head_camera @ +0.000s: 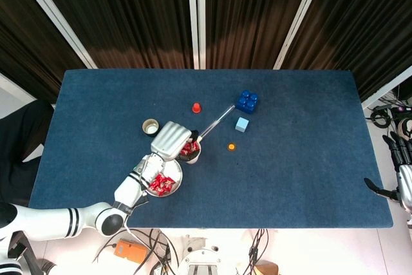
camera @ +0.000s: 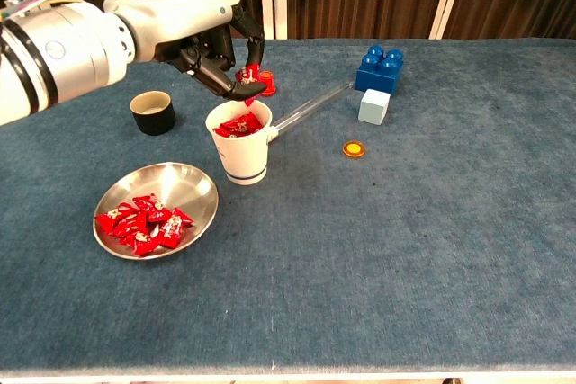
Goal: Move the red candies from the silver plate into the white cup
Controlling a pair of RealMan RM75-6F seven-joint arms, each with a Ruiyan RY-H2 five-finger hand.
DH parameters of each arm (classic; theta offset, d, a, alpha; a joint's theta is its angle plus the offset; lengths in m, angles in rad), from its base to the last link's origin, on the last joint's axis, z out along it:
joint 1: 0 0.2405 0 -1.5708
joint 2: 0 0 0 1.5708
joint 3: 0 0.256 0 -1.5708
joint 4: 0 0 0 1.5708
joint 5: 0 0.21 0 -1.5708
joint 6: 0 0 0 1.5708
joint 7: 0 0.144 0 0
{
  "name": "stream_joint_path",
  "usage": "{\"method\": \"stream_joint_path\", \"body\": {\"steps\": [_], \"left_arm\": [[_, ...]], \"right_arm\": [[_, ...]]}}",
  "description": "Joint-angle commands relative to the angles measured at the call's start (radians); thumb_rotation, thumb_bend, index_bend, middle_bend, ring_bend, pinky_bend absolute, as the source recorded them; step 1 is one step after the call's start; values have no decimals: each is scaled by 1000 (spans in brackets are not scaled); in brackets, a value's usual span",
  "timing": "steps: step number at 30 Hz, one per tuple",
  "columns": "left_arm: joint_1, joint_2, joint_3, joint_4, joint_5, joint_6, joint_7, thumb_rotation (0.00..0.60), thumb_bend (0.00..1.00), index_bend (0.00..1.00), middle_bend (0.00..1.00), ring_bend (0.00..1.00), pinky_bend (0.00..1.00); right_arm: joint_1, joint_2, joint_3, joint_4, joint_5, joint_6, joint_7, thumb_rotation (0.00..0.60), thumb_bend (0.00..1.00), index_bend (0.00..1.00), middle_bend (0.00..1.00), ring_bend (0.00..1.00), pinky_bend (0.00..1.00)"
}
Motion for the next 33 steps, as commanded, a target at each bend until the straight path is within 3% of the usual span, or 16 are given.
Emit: {"method": "stream_joint_path", "body": {"steps": [1, 9, 16, 23, 28, 33], "left_arm": [[-16, -15, 11, 22, -40, 2, 38, 493, 260, 560, 935, 915, 857], [7, 5, 56, -14, -26, 67, 60, 494, 168, 376, 936, 912, 857], [92, 79, 137, -95, 135, 179, 2, 524, 182, 378, 936, 911, 857], [182, 116, 237, -108, 284, 263, -56, 533, 193, 424, 935, 910, 857], [203, 101, 290, -91, 324, 236, -37, 534, 196, 443, 936, 909, 857], [200, 48, 299, -38, 299, 179, 9, 535, 197, 443, 935, 909, 856]], "right_arm": [[-1, -1, 0, 4, 3, -1, 3, 600, 330, 0, 33, 0, 0], [3, -3, 0, 7, -4, -4, 5, 600, 330, 0, 33, 0, 0], [5, -4, 1, 5, -7, -4, 5, 600, 330, 0, 33, 0, 0], [11, -2, 1, 0, -19, -3, 2, 600, 330, 0, 34, 0, 0], [13, -1, 2, -6, -22, -2, -4, 600, 330, 0, 33, 0, 0], [12, 1, 0, -12, -23, 0, -6, 600, 330, 0, 34, 0, 0]]}}
